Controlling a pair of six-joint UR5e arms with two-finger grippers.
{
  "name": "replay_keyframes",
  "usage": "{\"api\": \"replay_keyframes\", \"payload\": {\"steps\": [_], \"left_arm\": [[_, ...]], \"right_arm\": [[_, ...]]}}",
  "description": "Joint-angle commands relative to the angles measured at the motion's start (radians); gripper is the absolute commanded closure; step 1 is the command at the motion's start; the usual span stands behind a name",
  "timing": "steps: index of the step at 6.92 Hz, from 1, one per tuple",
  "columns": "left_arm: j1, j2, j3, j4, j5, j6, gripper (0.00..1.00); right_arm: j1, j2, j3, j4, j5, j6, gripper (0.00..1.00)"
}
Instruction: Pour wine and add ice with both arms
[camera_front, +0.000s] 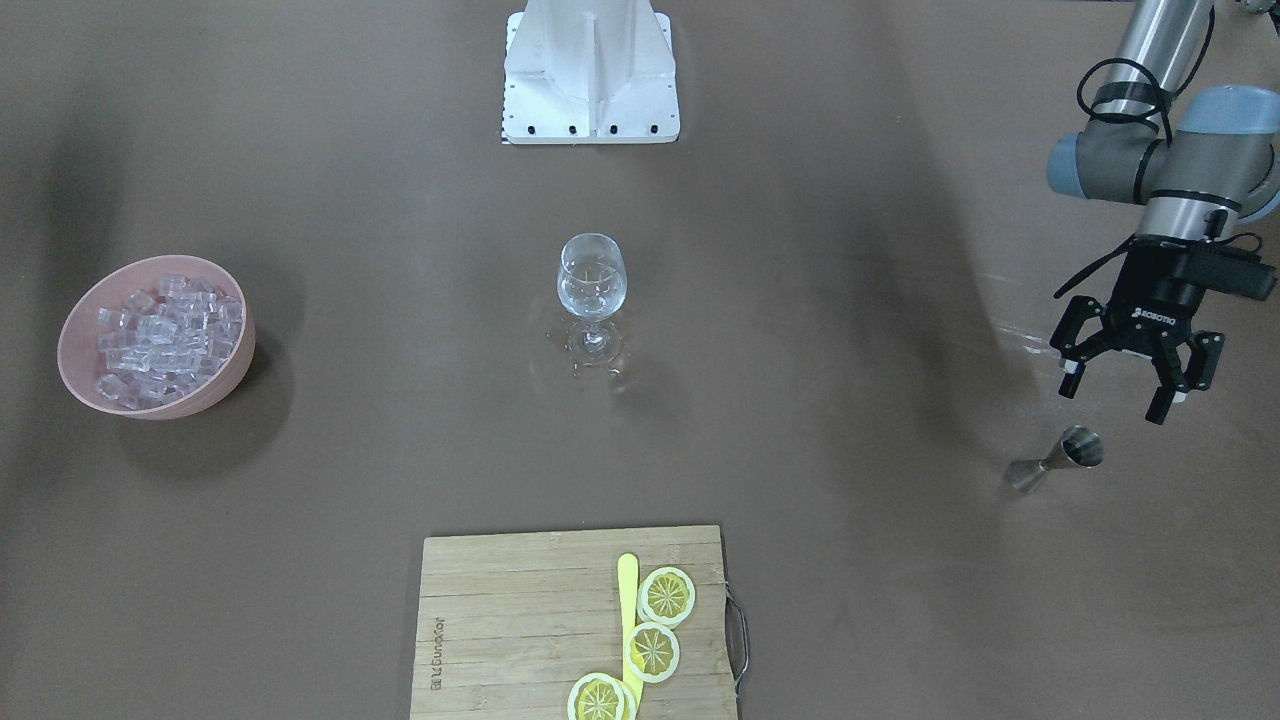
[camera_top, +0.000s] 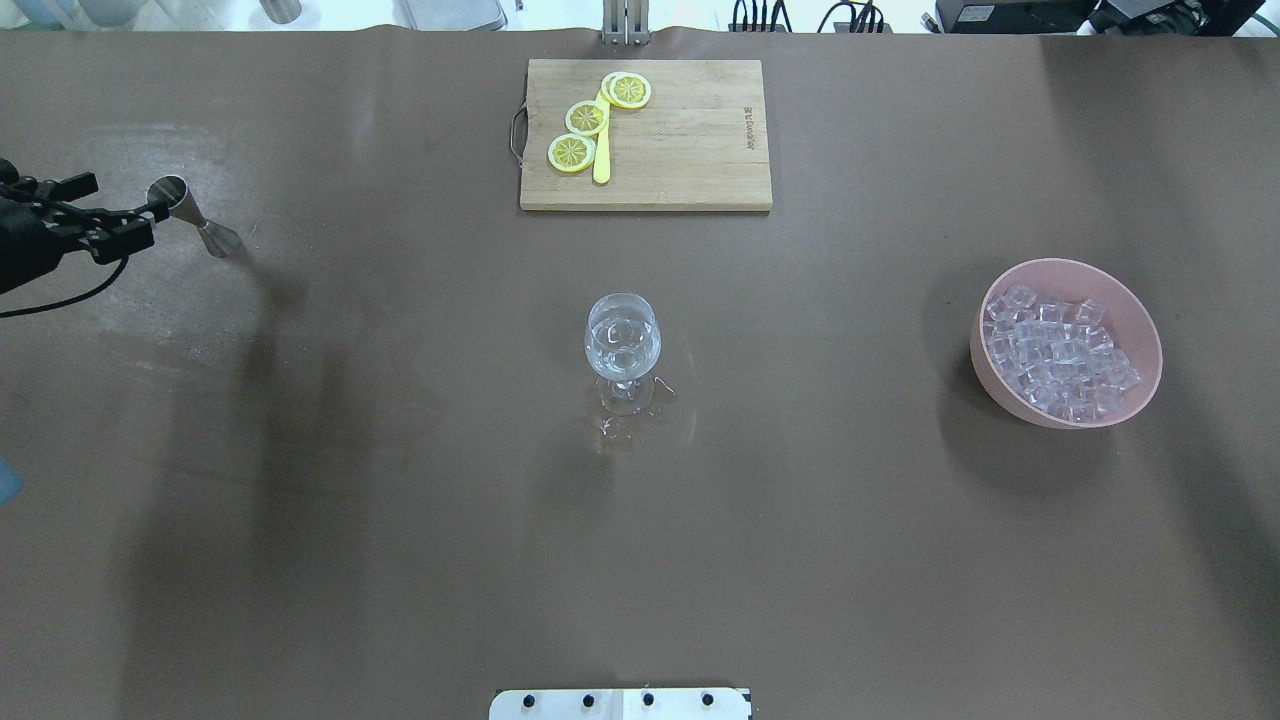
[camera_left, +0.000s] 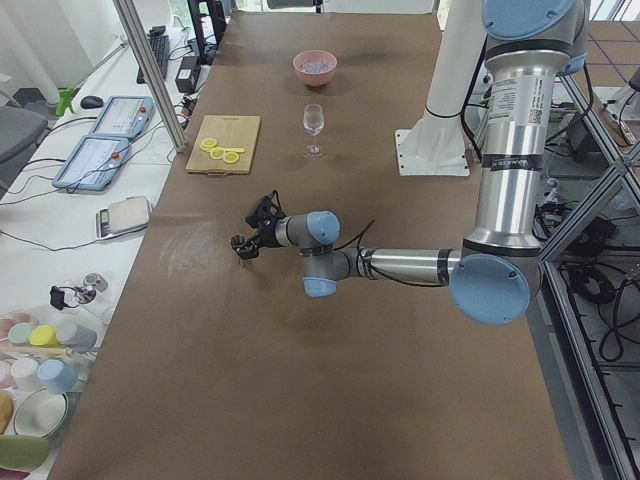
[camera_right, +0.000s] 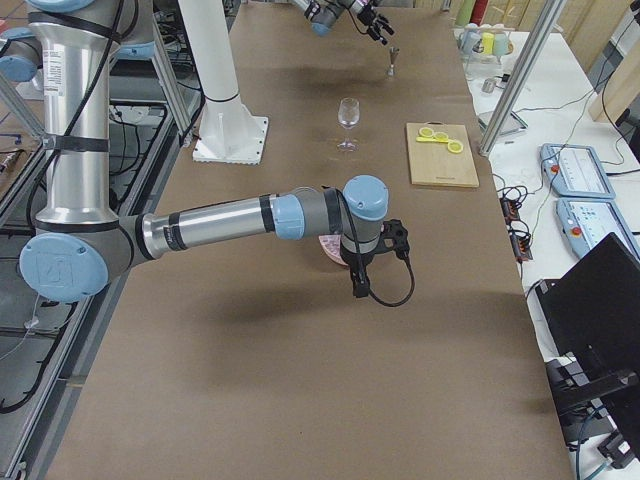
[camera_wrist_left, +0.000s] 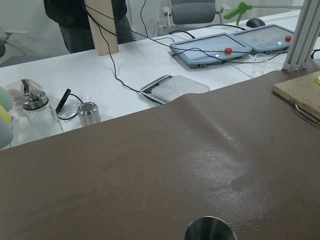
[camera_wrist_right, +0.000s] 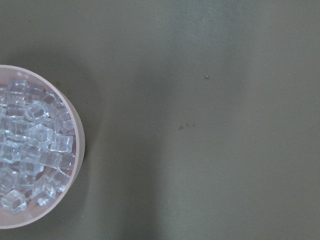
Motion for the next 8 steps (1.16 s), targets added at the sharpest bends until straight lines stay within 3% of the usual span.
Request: {"api": "replay_keyframes", "payload": {"steps": [1,3,6,7,8], "left_arm": [[0.057,-0.005,0.012,-0.006,0.068,-0.035,0.02],[0.058,-0.072,0.119,-0.032,0.070,-0.156,0.03],[0.066,-0.093,0.146,-0.026,0.077,-0.156,0.03],[0.075,-0.094,0.160,-0.027,0.178,-0.156,0.03],[0.099,-0.096,0.167,-0.029,0.200,-0.152,0.03]], "right_arm": [[0.000,-0.005,-0.001,-0.002,-0.001,0.000,0.00],[0.000,-0.003,-0.005,-0.002,-0.001,-0.001,0.00],[-0.001,0.003,-0.008,-0.002,-0.003,-0.001,0.00],[0.000,0.003,-0.008,-0.002,-0.003,-0.001,0.00],[-0.001,0.003,-0.008,0.000,-0.003,-0.001,0.00]]}}
